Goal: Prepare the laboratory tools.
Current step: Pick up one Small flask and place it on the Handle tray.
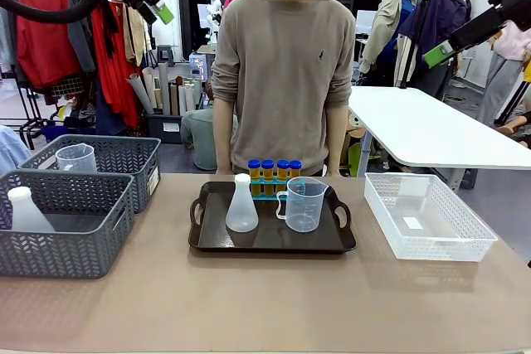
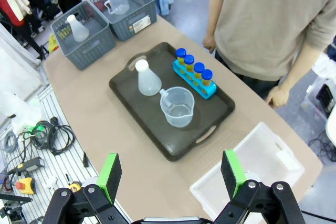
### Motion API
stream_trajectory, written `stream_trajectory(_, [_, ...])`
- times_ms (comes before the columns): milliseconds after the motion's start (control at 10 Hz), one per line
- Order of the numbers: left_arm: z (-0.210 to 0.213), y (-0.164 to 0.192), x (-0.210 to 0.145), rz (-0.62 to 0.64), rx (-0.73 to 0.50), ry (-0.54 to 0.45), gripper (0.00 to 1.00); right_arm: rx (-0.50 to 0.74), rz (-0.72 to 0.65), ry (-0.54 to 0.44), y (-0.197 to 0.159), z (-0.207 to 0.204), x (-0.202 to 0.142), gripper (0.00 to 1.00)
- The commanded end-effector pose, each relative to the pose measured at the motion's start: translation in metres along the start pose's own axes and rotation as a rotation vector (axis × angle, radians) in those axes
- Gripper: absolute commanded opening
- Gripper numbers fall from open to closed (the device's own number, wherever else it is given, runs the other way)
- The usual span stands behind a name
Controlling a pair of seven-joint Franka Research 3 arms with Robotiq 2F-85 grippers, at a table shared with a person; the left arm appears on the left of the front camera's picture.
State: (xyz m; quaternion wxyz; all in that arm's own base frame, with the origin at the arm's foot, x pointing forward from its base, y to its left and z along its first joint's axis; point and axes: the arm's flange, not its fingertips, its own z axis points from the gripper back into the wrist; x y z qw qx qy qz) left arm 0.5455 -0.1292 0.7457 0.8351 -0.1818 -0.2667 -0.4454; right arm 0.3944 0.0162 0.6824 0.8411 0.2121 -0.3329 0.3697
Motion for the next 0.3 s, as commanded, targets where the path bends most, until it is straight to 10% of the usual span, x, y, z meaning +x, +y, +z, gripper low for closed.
stream_trajectory(0, [0.0061,0.0001,0.0011,0.005,-0.003,0.002,1.00,0.017,0.007,-0.024,-0.0003,0.0002,0.0016,1.00])
stream_trajectory(200, [0.0061,0.0001,0.0011,0.005,-0.003,0.002,1.00,0.017,0.007,-0.024,-0.0003,0.0002,0.0016,1.00])
